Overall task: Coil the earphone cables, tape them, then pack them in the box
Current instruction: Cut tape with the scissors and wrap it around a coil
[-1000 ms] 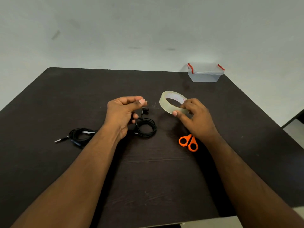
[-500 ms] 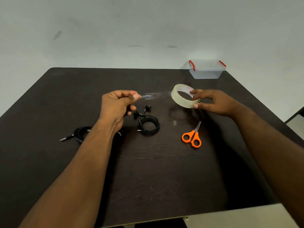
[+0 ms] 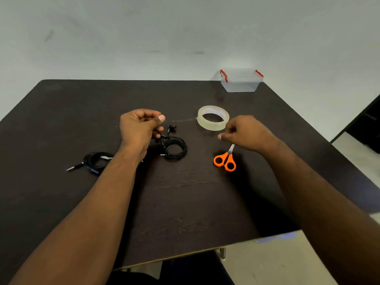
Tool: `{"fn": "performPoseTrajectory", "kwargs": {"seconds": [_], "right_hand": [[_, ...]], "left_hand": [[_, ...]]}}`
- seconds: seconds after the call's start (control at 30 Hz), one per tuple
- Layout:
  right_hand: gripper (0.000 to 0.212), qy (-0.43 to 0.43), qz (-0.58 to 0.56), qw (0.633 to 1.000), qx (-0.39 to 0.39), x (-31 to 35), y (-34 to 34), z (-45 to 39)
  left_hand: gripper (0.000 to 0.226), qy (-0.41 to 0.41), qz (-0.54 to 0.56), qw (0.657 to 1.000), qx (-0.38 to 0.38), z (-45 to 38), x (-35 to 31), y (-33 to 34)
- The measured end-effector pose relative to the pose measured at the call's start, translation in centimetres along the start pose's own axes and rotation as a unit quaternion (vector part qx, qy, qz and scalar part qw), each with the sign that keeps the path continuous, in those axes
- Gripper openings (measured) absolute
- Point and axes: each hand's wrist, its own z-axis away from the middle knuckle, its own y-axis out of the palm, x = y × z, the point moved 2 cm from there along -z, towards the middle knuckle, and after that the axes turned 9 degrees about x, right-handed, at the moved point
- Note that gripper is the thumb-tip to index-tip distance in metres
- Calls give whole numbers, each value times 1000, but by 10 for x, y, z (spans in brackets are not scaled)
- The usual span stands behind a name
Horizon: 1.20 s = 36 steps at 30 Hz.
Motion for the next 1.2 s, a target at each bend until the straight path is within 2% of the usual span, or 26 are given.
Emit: {"fn": "performPoseTrajectory", "kwargs": {"seconds": [0.07, 0.1, 0.23, 0.33, 0.47, 0.53, 0.67, 0.77, 0.87, 1.03, 1.1, 1.2], "right_hand": [[44, 53, 53, 994, 83, 12, 11, 18], [47, 72, 77, 990, 99, 16, 17, 25], [46, 113, 81, 987, 81, 22, 21, 41], [44, 144, 106, 979, 99, 22, 13, 48], [26, 171, 131, 968, 127, 13, 6, 54], [15, 159, 137, 968, 134, 6, 7, 55], [7, 105, 130, 980, 110, -3, 1, 47], [12, 70, 172, 975, 123, -2, -4, 32], [15, 22, 189, 978, 85, 8, -21, 11], [52, -62, 225, 972, 22, 43, -56, -24], [51, -67, 275, 959, -5, 60, -63, -34], [43, -49, 314, 948, 21, 80, -65, -46]], "left_hand": [[11, 2, -14, 1000, -7, 0, 1, -1], [12, 0, -16, 1000, -15, 0, 1, -2], [10, -16, 3, 1000, -23, -3, 4, -6], [9, -21, 12, 1000, -13, -4, 5, -7], [8, -22, 19, 999, -16, -6, 5, -9], [8, -19, 21, 999, -14, -6, 5, -10], [7, -9, 31, 999, -9, -8, 3, -8], [6, 3, 32, 999, -6, -10, 3, -9], [5, 13, 22, 1000, -3, -12, 4, -9], [8, 23, 26, 999, -1, -14, 6, -9], [7, 27, 30, 999, 1, -14, 6, -9], [7, 31, 36, 999, 3, -15, 7, -9]]}}
